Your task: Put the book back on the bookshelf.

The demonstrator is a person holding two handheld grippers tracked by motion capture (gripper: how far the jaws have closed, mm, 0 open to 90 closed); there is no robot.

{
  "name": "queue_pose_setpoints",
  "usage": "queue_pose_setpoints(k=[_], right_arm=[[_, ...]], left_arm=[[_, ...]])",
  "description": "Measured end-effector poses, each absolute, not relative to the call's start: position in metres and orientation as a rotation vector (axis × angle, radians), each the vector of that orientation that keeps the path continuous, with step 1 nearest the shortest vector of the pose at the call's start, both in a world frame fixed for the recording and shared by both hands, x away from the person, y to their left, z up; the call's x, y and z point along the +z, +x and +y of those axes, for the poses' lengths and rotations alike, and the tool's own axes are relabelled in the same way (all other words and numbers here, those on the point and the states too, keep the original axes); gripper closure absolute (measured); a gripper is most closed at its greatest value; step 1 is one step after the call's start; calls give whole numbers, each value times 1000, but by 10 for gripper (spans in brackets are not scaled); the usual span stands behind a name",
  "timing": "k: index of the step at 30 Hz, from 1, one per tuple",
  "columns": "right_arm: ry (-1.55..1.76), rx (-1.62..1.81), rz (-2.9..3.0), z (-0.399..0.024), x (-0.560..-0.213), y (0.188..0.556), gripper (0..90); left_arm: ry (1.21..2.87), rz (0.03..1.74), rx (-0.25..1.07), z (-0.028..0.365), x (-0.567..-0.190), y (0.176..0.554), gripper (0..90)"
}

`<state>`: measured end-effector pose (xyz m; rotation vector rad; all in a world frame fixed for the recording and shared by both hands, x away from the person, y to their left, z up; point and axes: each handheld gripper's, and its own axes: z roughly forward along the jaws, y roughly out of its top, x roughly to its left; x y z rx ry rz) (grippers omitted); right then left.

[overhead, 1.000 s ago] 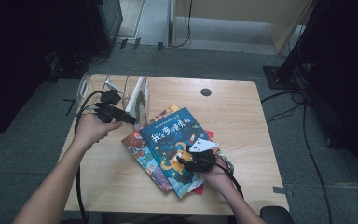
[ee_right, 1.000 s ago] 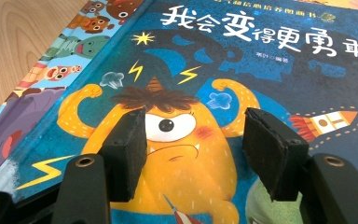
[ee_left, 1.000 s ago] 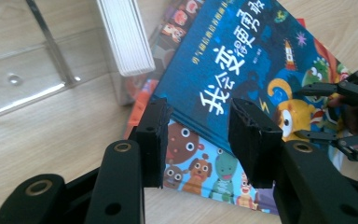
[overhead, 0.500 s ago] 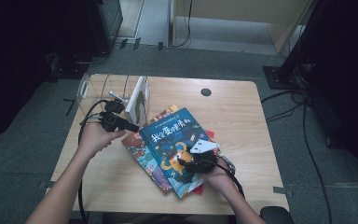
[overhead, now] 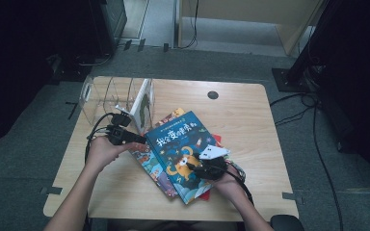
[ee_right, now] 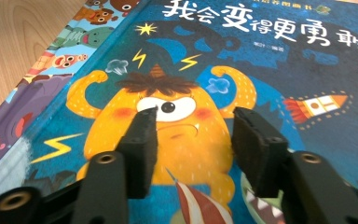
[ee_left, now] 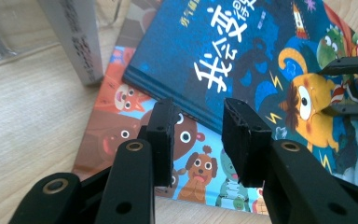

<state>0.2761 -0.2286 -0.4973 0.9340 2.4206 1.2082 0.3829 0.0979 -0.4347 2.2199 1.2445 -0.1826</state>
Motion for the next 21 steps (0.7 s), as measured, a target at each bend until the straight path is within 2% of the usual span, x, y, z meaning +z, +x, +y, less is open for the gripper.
queue_pose_setpoints(k=[5,14,21], right_arm=[[946,1202,2426,-234,-496,271,662],[990,1191,2402,-245,-496,265,816],[997,1184,2398,-254,-495,258,873]], left_arm=[[2221,1232,-149,97,-438,378,650],[2168,1211,-203,93,-450,375,603],[2191,1191,-182,90,-459,373,636]])
